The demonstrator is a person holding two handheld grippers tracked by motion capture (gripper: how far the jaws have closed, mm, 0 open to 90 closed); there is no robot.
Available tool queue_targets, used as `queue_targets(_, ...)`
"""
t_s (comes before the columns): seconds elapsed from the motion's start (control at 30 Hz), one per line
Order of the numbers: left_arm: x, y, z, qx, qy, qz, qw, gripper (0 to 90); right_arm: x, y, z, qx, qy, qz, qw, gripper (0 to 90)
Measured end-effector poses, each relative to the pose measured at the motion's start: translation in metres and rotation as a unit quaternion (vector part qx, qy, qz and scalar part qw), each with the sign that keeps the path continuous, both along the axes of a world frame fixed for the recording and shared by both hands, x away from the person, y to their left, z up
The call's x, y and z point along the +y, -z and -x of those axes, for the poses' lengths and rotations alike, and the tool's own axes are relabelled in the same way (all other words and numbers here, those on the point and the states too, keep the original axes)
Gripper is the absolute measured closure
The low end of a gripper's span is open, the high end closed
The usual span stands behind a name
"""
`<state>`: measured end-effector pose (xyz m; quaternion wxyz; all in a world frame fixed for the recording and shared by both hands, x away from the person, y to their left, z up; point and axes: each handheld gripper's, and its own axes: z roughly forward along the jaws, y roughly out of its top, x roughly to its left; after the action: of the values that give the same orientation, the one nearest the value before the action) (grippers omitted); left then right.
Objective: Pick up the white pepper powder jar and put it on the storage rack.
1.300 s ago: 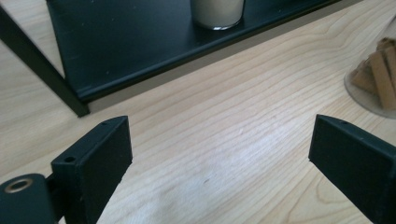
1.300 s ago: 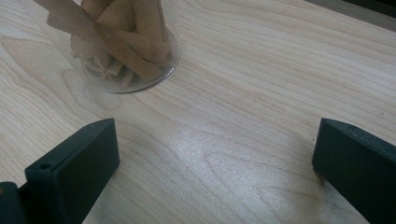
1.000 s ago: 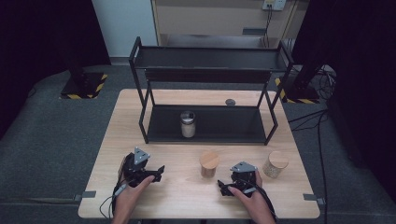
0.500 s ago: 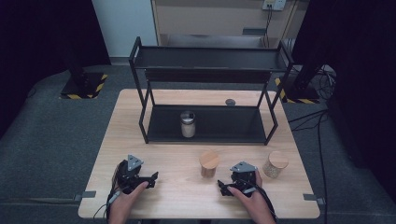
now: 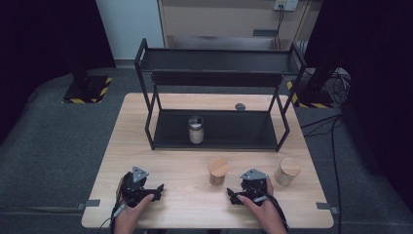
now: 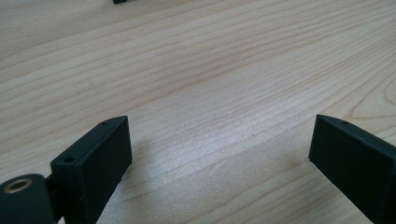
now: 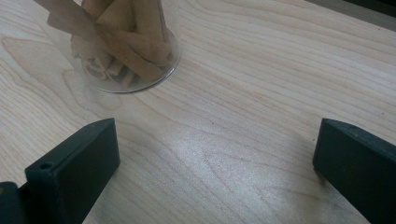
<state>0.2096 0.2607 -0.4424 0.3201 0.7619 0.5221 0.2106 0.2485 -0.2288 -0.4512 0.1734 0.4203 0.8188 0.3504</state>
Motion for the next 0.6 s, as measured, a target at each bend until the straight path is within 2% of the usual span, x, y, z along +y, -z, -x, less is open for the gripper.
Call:
queue_targets(0.23, -0.0044, 0.0047, 0.0008, -0.005, -0.002, -0.009, 0.9999, 1.7, 0.0000, 0.0000, 0.0000, 0.000, 0.000, 0.000, 1.0000, 0.4)
queue_targets(0.6, -0.0031, 0.0044, -0.0049, -0.001, -0.001, -0.009, 1.0000, 0.0, 0.0004, 0.0000, 0.0005, 0.000, 0.001, 0.000, 1.0000, 0.4)
